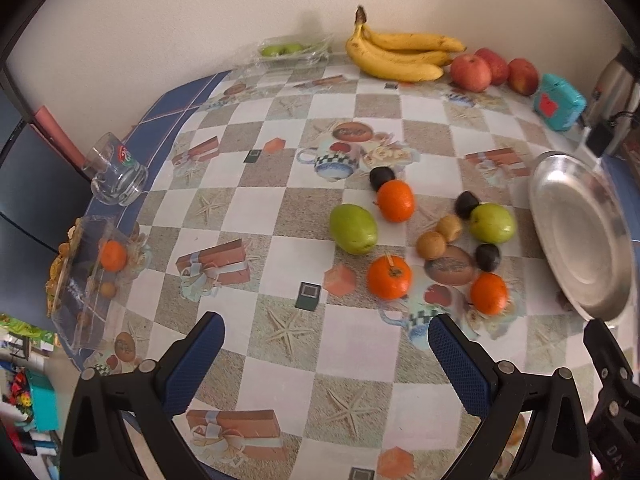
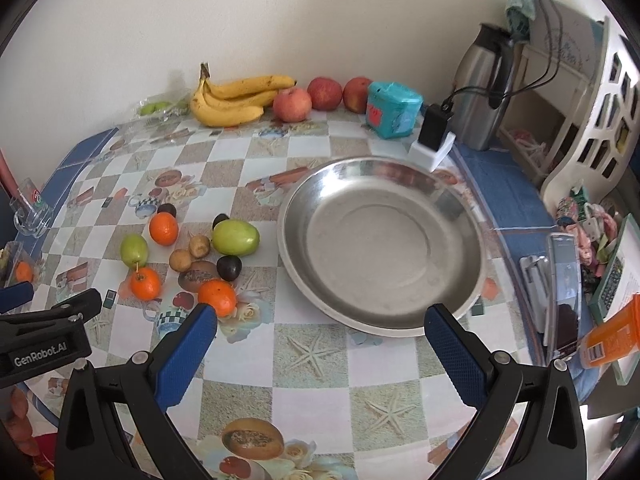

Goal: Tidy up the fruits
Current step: 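Grasp a tangerine with the right gripper while the left gripper grasps another tangerine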

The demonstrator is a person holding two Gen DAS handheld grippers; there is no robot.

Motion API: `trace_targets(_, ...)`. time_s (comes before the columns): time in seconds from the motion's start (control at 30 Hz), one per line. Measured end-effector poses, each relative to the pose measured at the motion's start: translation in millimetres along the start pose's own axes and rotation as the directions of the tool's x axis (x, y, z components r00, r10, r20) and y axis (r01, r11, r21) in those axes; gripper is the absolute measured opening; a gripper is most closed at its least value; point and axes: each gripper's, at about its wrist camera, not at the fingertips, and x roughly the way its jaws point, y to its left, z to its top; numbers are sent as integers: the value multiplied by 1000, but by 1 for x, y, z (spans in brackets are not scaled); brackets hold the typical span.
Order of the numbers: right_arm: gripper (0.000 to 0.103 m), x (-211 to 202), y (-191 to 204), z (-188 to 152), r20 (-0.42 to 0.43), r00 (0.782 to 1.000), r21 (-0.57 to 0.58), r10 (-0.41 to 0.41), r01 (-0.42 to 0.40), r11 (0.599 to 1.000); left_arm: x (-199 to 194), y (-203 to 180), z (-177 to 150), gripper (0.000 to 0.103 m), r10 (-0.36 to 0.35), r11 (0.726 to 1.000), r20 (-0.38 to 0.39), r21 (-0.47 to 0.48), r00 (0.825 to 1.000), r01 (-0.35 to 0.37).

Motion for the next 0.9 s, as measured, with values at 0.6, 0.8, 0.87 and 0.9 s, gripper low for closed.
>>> trace_targets(0.6,103,80,14,5,-251,946,146,207,-174,974,60,15,31,103,-107,984,-100,-152,989,91)
trace_targets(0.8,103,73,30,20,-187,951,105,245,-228,968,59,13,51,103,-179,973,-64,-160,982,167)
trace_targets(0.87,103,73,35,24,-180,950,91,254,-241,966,59,12,55,103,-179,974,-58,-148,982,169)
trace_targets(0.9,103,74,37,25,-175,950,85,259,-248,965,59,12,55,103,-180,975,-56,-142,982,170)
